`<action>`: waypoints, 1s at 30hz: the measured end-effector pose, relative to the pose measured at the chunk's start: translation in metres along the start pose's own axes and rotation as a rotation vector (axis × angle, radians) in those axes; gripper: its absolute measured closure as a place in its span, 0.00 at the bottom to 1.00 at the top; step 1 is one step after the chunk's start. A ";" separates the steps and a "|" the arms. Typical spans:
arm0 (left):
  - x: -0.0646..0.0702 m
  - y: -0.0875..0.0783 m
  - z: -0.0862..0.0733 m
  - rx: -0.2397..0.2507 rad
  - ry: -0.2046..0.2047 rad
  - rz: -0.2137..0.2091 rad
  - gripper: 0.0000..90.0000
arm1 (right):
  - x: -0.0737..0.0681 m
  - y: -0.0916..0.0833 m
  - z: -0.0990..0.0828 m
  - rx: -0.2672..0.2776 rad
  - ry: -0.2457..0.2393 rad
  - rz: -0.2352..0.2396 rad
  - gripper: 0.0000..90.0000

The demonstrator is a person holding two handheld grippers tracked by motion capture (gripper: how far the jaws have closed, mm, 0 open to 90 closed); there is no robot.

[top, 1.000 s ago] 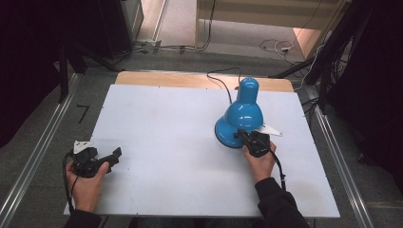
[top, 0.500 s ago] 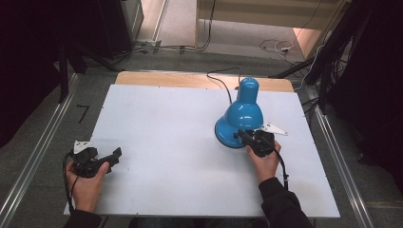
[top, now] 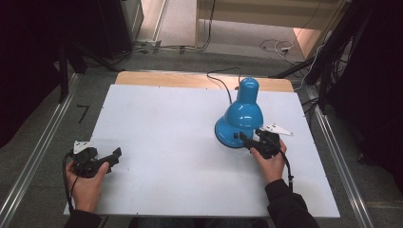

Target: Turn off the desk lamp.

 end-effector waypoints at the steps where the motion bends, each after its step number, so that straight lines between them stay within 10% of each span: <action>1: 0.000 0.000 0.000 0.000 0.001 0.000 0.11 | 0.002 -0.001 0.000 -0.001 0.005 -0.003 0.26; 30: 0.001 0.000 0.000 0.001 0.000 0.000 0.11 | 0.031 -0.029 -0.014 -0.015 0.004 -0.036 0.19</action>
Point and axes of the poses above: each handheld gripper's, and its own axes: y roughly forward along the jaws, z roughly out of its top, x roughly to its right, the point moved 5 cm from there along y, roughly forward along the jaws, and after that the axes turned 11 degrees about -x, right-handed, at the moved point
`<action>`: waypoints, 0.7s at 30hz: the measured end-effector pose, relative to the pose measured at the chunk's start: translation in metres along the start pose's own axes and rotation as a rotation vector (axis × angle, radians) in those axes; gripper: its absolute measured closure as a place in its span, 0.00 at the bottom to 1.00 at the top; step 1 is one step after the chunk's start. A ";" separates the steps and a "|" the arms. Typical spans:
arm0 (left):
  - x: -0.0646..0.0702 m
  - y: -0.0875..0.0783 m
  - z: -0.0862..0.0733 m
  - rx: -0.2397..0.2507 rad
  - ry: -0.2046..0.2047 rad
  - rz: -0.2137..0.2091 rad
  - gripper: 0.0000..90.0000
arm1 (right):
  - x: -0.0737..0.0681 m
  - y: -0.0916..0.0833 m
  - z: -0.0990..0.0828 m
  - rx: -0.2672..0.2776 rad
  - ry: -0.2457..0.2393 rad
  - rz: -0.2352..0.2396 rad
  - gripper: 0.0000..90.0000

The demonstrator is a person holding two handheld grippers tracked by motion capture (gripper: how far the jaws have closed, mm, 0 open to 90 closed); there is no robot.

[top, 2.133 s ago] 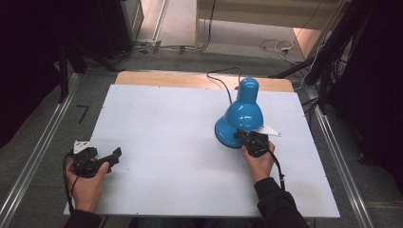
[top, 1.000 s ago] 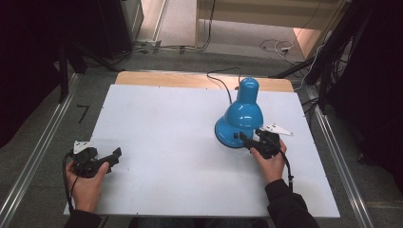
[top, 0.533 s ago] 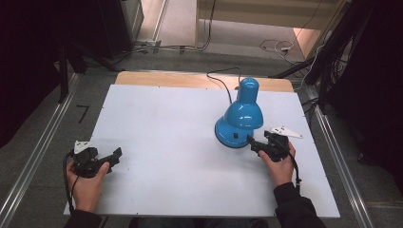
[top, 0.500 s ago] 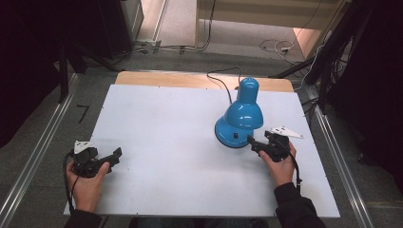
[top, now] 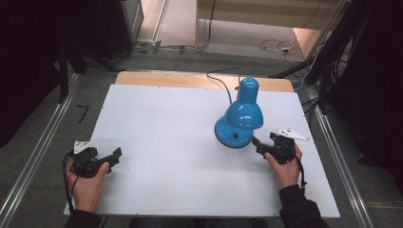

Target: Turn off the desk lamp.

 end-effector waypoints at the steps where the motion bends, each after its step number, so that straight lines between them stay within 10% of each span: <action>1: 0.000 0.000 0.000 0.000 0.000 0.000 0.11 | 0.002 -0.002 0.000 0.002 0.002 -0.005 0.19; 21: 0.000 0.000 0.000 0.002 0.001 -0.001 0.11 | 0.021 -0.017 -0.011 -0.003 0.015 -0.035 0.17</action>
Point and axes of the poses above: each handheld gripper's, and its own axes: y roughly forward along the jaws, z roughly out of its top, x roughly to its right, the point moved 5 cm from there along y, roughly forward along the jaws, and after that the axes turned 11 degrees about -x, right-handed, at the moved point
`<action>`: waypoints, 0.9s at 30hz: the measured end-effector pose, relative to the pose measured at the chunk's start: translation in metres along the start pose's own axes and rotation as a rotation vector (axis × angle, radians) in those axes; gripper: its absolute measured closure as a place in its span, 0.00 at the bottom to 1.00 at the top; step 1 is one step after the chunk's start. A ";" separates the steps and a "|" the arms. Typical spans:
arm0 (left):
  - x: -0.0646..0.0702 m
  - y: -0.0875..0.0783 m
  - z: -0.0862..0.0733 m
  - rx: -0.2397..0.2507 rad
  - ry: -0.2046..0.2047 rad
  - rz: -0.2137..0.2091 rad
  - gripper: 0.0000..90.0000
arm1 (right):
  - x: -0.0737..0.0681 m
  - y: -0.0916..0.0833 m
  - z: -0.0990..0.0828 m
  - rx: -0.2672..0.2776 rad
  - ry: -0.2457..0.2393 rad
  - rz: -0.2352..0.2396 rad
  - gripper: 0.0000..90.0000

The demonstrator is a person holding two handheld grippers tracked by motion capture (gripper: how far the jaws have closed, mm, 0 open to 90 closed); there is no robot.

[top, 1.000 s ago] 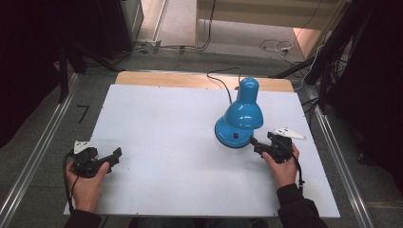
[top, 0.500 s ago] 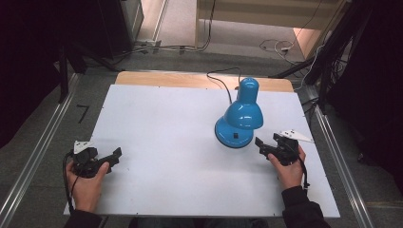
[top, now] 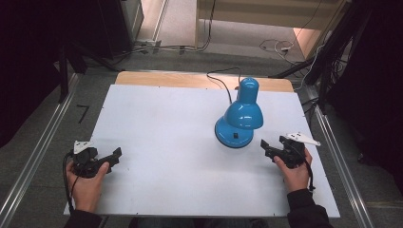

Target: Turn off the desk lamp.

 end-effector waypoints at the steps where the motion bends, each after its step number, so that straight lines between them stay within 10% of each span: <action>1: 0.000 0.000 0.000 -0.001 -0.001 0.001 0.11 | 0.001 -0.001 0.000 0.000 0.000 0.001 0.17; 27: 0.000 0.000 0.000 -0.003 0.003 0.001 0.11 | 0.026 -0.019 -0.010 0.013 0.030 -0.036 0.17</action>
Point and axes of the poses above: each handheld gripper's, and its own axes: y roughly forward along the jaws, z roughly out of its top, x roughly to its right, the point moved 5 cm from there along y, roughly forward along the jaws, and after that the axes turned 11 degrees about -x, right-handed, at the moved point
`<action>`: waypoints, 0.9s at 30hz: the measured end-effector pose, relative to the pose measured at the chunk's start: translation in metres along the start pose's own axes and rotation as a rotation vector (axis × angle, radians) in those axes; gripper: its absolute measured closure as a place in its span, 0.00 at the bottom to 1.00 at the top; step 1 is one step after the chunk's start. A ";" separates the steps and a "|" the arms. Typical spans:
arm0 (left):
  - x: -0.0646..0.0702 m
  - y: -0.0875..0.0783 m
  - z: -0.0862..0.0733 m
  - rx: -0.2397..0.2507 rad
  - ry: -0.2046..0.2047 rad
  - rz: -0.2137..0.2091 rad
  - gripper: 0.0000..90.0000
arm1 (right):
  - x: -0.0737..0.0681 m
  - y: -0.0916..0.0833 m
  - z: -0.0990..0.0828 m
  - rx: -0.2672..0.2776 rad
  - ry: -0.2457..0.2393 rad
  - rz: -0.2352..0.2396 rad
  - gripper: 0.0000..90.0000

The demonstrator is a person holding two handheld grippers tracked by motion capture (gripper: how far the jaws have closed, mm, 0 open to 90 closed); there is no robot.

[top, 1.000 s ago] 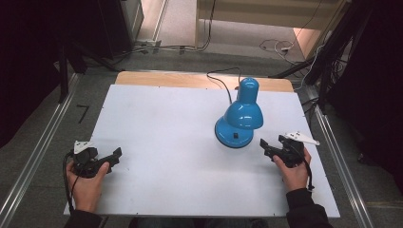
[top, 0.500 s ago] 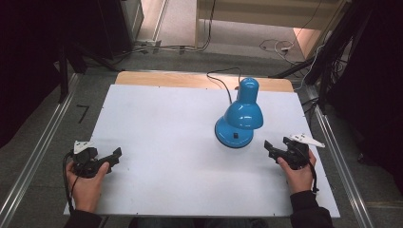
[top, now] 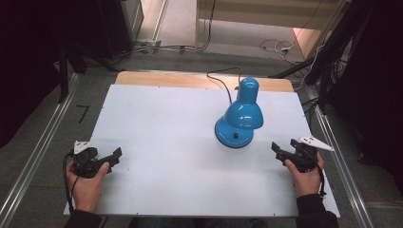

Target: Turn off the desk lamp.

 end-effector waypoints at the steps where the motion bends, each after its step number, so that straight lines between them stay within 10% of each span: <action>1: 0.000 0.000 0.000 0.000 0.000 0.000 0.11 | 0.000 0.000 0.000 0.000 0.000 0.000 0.17; 27: 0.001 0.001 0.000 -0.004 0.002 0.003 0.11 | 0.027 -0.017 -0.015 -0.005 0.032 -0.049 0.17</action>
Point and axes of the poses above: each handheld gripper's, and its own axes: y roughly forward along the jaws, z roughly out of its top, x roughly to its right, the point moved 5 cm from there along y, roughly forward along the jaws, and after that the axes turned 11 degrees about -x, right-handed, at the moved point
